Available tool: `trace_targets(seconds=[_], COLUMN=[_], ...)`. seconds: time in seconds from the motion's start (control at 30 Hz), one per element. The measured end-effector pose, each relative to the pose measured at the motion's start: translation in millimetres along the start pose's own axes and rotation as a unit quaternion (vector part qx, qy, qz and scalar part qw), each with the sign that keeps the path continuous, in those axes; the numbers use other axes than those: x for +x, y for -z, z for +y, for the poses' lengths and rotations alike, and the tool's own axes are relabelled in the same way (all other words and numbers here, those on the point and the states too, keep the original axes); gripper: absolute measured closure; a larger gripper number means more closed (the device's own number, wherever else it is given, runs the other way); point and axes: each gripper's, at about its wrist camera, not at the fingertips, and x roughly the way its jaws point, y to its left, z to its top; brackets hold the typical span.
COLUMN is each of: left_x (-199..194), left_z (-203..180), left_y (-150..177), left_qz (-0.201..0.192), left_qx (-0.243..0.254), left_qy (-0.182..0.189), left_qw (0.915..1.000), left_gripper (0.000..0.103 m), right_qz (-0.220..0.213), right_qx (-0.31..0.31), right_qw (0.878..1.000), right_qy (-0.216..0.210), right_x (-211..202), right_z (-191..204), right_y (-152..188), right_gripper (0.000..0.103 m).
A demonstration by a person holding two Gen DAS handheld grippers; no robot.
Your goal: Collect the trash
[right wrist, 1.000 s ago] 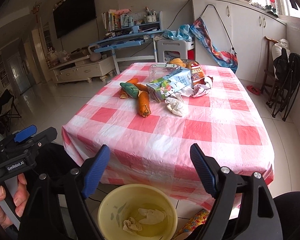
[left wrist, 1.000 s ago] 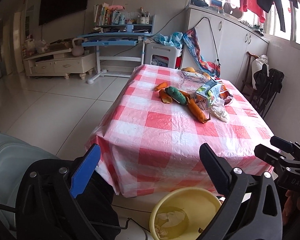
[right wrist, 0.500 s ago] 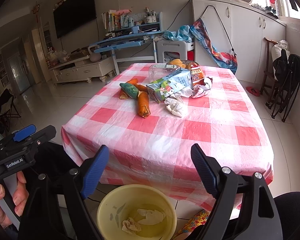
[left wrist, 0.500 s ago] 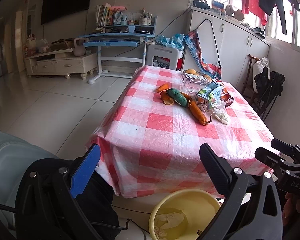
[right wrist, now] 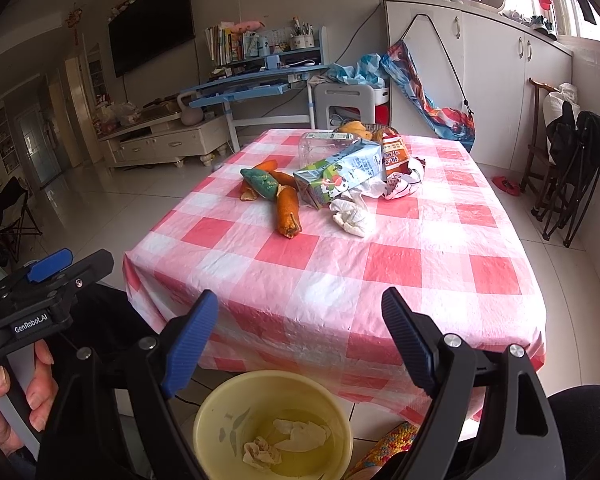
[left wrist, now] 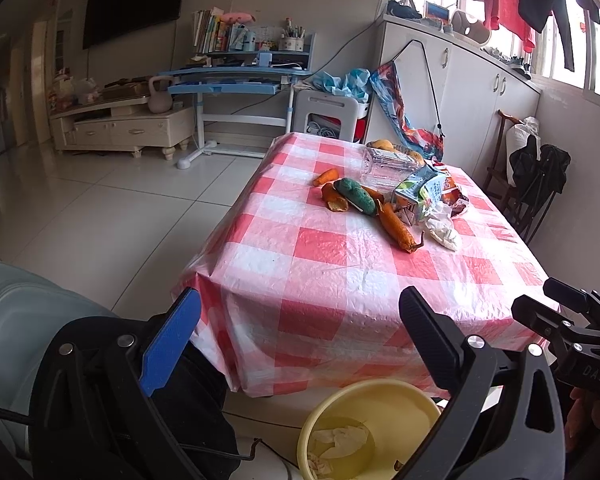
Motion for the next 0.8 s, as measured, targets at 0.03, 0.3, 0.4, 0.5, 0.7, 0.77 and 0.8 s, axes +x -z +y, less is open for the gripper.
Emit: trace_targets(seconds=[0.03, 0.3, 0.4, 0.5, 0.7, 0.77, 0.8], left_x=[0.0, 0.2, 0.7, 0.8, 0.9, 0.8, 0.9], left_z=[0.0, 0.0, 0.5, 0.5, 0.8, 0.6, 0.7], left_y=[0.0, -0.2, -0.3, -0.2, -0.3, -0.3, -0.2], left_qz=[0.000, 0.001, 0.001, 0.002, 0.002, 0.002, 0.003], left_qx=[0.000, 0.000, -0.001, 0.000, -0.001, -0.001, -0.001], left_qy=[0.000, 0.000, 0.000, 0.000, 0.000, 0.000, 0.000], left_qw=[1.0000, 1.0000, 1.0000, 1.0000, 1.0000, 1.0000, 1.0000], left_gripper=[0.007, 0.007, 0.007, 0.007, 0.007, 0.007, 0.007], right_qz=[0.000, -0.001, -0.001, -0.002, 0.000, 0.000, 0.000], right_qx=[0.000, 0.000, 0.000, 0.001, -0.002, -0.004, -0.004], right_qw=[1.000, 1.000, 1.000, 1.000, 1.000, 1.000, 1.000], right_qy=[0.000, 0.000, 0.000, 0.001, 0.000, 0.001, 0.002], right_x=[0.0, -1.2, -1.2, -1.3, -1.5, -1.9, -2.0], right_z=[0.2, -1.0, -0.7, -1.1, -0.9, -1.9, -1.9], right_y=[0.3, -1.1, -1.0, -1.3, -0.8, -1.0, -0.5], right_gripper=[0.023, 0.023, 0.023, 0.023, 0.023, 0.023, 0.023])
